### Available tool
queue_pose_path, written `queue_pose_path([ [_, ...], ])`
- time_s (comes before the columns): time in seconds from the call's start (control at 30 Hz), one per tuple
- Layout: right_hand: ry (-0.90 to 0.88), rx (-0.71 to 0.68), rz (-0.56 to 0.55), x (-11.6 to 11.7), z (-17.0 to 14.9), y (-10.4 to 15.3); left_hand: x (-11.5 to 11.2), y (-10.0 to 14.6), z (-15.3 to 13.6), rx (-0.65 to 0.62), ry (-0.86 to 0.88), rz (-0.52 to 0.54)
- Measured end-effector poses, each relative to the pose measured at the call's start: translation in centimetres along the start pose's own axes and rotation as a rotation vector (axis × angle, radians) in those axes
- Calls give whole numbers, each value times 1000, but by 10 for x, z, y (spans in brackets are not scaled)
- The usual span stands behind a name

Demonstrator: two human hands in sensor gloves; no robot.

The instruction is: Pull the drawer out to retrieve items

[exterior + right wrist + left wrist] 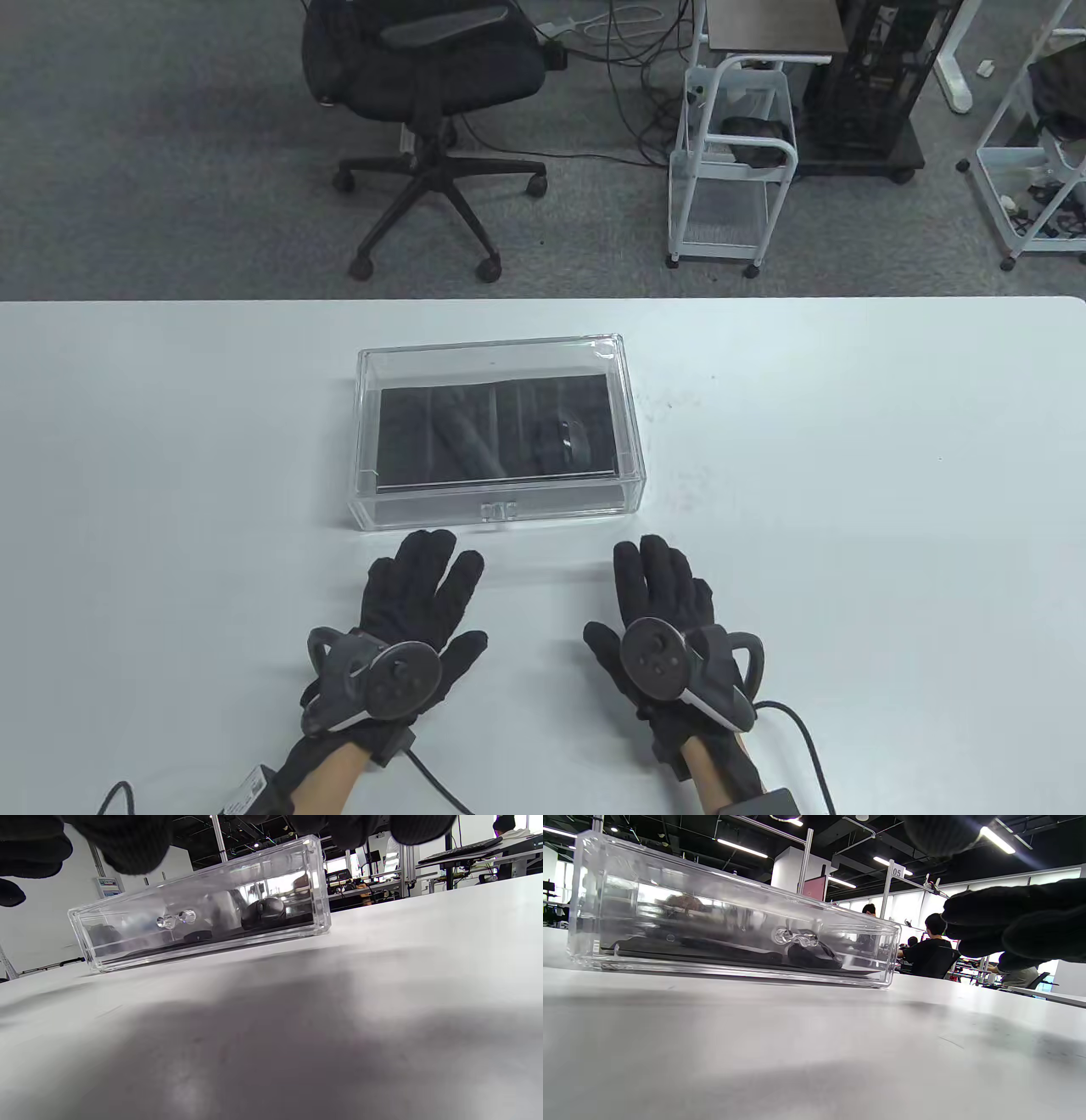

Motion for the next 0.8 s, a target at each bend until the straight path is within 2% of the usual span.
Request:
queue_pose_path([
  [0.8,-38,26,8,1,-8,2,0,2,2,-7,-2,7],
])
Point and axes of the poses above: the tracker on the back of each hand, its own z axis roughly to the thumb side, its own y axis roughly from the fingertips to the wrist, x = y × z, the point moved 2 cm from there along -y, roughly from the wrist to the fingertips, and after that the axes turned 8 degrees about -z, right-handed, at the moved point
